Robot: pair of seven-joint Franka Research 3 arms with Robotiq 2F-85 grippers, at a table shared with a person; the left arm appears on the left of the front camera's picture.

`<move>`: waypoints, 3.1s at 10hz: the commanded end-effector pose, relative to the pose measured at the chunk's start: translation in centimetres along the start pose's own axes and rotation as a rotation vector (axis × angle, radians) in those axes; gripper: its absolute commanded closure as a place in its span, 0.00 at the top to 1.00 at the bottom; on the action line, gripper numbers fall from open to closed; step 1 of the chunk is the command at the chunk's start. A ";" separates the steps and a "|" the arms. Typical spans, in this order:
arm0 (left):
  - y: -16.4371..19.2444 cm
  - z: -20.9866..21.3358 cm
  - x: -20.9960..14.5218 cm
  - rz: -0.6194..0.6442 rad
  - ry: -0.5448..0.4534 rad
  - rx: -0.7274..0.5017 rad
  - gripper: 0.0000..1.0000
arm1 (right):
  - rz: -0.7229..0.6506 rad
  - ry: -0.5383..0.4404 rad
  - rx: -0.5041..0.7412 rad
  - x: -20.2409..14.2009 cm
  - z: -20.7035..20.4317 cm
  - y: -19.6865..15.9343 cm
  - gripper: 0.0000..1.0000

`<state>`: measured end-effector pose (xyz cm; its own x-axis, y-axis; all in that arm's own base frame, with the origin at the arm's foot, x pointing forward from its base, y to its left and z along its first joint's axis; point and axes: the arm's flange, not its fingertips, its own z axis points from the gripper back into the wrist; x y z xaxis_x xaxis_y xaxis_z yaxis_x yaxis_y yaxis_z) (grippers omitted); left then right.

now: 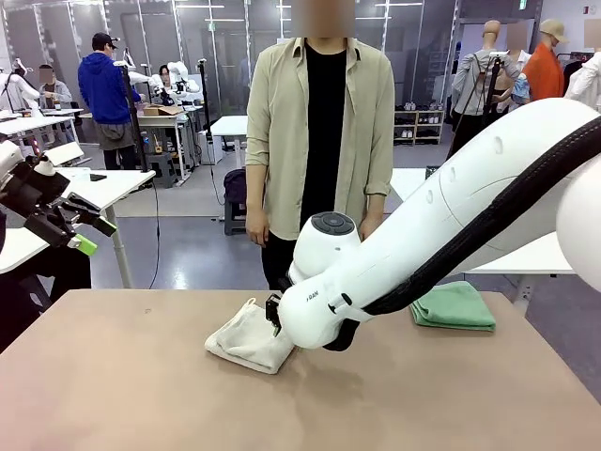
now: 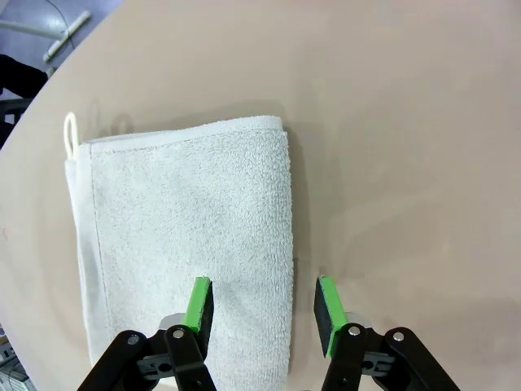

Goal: Fold the towels and place them in the basket.
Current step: Stack the folded Towel with hook on the right side of the table.

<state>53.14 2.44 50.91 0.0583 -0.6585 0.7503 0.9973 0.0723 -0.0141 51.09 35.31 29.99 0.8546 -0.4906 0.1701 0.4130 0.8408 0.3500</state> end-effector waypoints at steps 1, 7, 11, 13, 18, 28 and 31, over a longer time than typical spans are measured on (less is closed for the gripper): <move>-0.1 0.1 0.1 -0.003 0.004 0.005 1.00 | -0.005 -0.028 0.061 -0.6 -1.0 -0.7 0.64; -0.1 0.1 0.1 -0.003 0.004 0.005 1.00 | 0.001 -0.041 0.094 0.0 -1.2 -1.7 0.64; -0.1 0.1 0.1 -0.003 0.004 0.005 1.00 | 0.001 -0.040 0.102 0.0 -1.2 -1.6 0.24; -0.1 0.1 0.1 -0.003 0.004 0.005 1.00 | 0.002 -0.052 0.102 0.0 -1.1 -1.6 0.04; -0.1 0.1 0.1 -0.003 0.004 0.005 1.00 | 0.025 -0.062 0.085 0.2 -1.0 -1.3 0.00; -0.1 0.1 0.1 -0.003 0.004 0.005 1.00 | 0.028 -0.042 0.077 0.7 -0.8 -1.1 0.04; -0.1 0.1 0.1 -0.003 0.004 0.005 1.00 | 0.041 -0.036 0.152 2.6 0.7 -2.1 0.04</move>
<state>53.14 2.44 50.91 0.0584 -0.6585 0.7503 0.9973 0.0723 -0.0141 52.13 33.38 29.49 0.8453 -0.4867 0.2202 0.3623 0.8252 0.4334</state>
